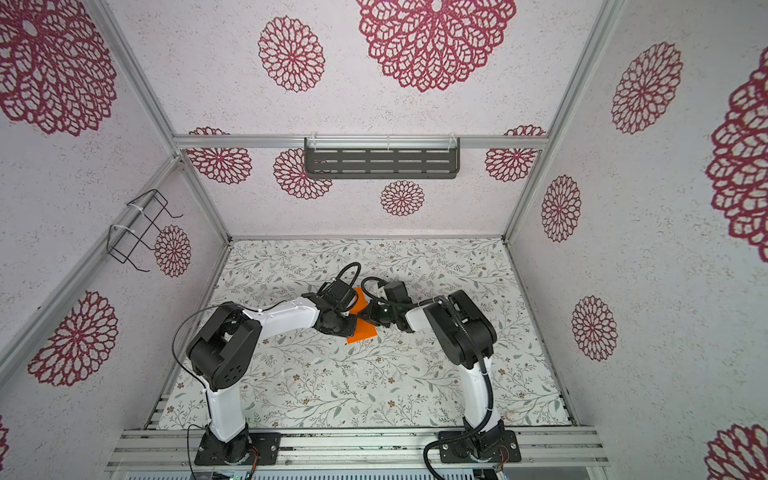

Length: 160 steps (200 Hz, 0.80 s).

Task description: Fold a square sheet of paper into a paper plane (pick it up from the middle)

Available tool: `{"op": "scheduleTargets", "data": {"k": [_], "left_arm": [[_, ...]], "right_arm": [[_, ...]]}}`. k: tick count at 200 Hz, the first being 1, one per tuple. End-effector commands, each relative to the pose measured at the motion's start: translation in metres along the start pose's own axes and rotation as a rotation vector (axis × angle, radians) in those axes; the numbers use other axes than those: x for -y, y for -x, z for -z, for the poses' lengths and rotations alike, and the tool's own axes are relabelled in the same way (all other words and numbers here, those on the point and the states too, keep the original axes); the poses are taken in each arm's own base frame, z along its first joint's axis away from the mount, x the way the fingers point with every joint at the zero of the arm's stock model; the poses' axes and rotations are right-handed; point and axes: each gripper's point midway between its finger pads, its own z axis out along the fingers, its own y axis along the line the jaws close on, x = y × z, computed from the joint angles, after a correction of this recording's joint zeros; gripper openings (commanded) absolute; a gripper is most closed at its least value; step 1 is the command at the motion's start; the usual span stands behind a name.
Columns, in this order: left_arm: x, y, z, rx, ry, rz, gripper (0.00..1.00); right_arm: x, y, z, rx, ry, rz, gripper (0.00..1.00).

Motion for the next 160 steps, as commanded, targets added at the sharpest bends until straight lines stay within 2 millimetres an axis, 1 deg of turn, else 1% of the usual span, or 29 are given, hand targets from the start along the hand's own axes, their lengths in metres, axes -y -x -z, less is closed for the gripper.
{"op": "scheduleTargets", "data": {"k": [1,29,47,71,102,160], "left_arm": [[0.001,0.002,0.014,0.021,0.017,-0.034,0.12],[0.010,0.009,0.027,0.058,0.011,-0.059,0.13],[0.016,0.009,0.031,0.065,-0.009,-0.075,0.14],[0.018,0.002,0.023,0.042,-0.003,-0.097,0.13],[0.014,-0.008,0.013,-0.001,0.033,-0.115,0.09],[0.011,-0.014,0.004,-0.037,0.052,-0.127,0.08]], "right_arm": [[0.027,-0.005,-0.001,-0.003,-0.073,-0.056,0.12],[0.030,-0.005,-0.001,-0.004,-0.088,-0.067,0.12],[0.034,-0.005,-0.001,-0.004,-0.093,-0.081,0.12],[0.036,-0.007,-0.002,-0.009,-0.093,-0.093,0.12],[0.036,-0.007,-0.002,-0.009,-0.095,-0.093,0.12],[0.038,-0.007,-0.002,-0.013,-0.099,-0.096,0.12]]}}
